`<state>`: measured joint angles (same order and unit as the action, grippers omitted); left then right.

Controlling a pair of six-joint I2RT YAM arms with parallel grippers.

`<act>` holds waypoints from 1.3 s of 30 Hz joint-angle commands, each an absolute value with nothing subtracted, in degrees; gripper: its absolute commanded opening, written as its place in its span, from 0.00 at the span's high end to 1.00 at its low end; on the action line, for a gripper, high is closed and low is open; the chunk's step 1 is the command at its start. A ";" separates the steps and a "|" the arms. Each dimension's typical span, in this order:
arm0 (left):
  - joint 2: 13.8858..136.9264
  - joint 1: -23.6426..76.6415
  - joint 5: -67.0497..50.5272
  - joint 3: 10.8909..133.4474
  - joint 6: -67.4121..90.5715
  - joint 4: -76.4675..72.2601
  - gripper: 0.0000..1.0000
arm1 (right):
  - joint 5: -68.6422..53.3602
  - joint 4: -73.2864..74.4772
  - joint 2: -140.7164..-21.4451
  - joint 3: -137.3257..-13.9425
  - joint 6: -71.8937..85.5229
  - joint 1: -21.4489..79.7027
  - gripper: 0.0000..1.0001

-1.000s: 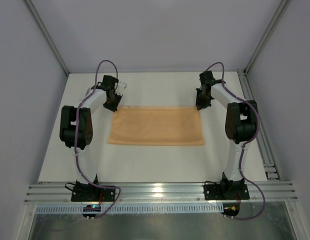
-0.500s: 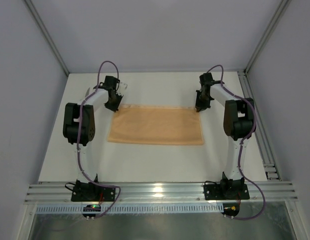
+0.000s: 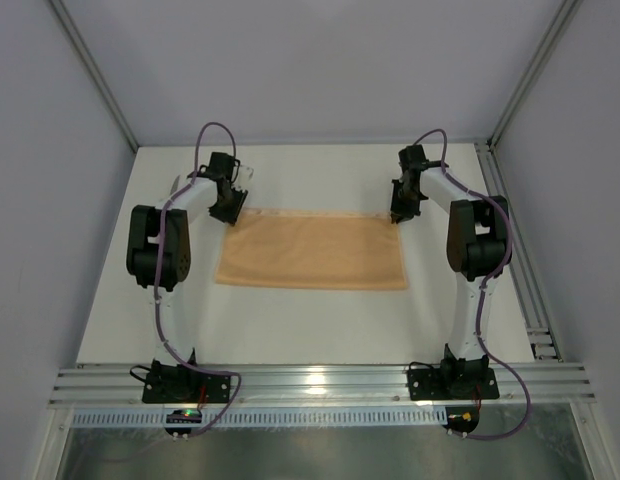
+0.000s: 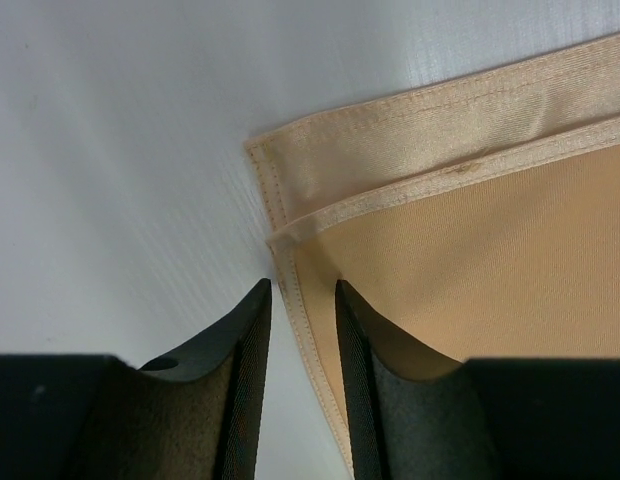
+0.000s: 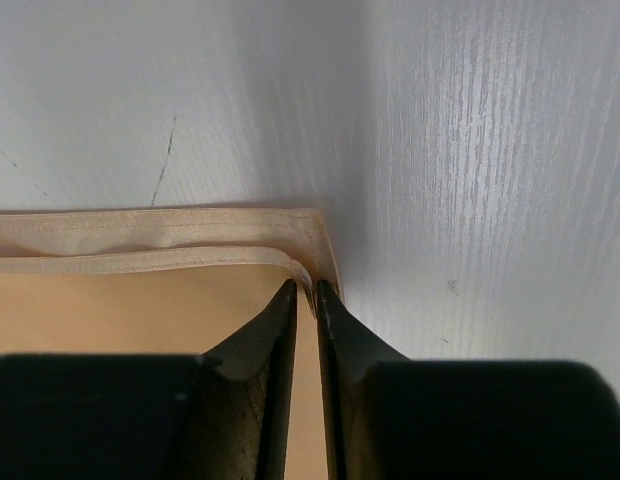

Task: Fold the napkin into a case and place the utensils inside
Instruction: Fold and flatten the napkin at the center of the board.

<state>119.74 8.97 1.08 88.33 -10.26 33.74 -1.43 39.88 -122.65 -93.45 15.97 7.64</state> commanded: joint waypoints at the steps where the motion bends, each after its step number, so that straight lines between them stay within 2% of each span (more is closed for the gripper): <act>1: 116.99 8.61 1.85 89.30 -8.97 31.12 0.66 | -1.67 38.15 -120.68 -95.71 16.35 7.38 0.83; 6: 116.72 8.70 1.58 90.17 -8.79 31.38 0.67 | -1.23 39.46 -121.02 -98.52 15.56 7.38 0.87; 10: 115.06 8.61 3.07 90.61 -8.53 31.99 0.57 | 2.00 41.65 -119.89 -99.84 15.21 7.29 0.67; 16: 108.47 8.09 1.50 93.69 -8.44 37.78 0.54 | 5.27 41.31 -109.19 -96.69 15.64 7.47 0.61; 19: 105.65 8.44 -2.00 89.51 -8.09 42.18 0.60 | 2.21 39.03 -102.60 -88.27 16.52 9.57 0.62; 23: 103.01 11.41 -2.02 77.89 -10.37 45.17 0.67 | -4.55 36.30 -97.48 -73.06 19.85 13.70 0.69; 24: 102.14 12.03 -2.37 76.13 -10.81 45.96 0.67 | -7.70 34.99 -96.60 -70.51 20.82 15.10 0.74; 29: 99.85 15.29 -1.50 68.48 -12.65 48.95 0.68 | -9.75 30.94 -90.98 -55.76 25.74 18.28 0.84; 33: 98.79 15.29 2.02 63.48 -13.27 48.78 0.68 | -10.90 28.65 -90.44 -49.05 29.26 18.28 0.90; 39: 94.40 15.38 2.99 57.58 -14.50 50.35 0.68 | -6.25 31.46 -89.92 -43.34 30.58 18.28 0.94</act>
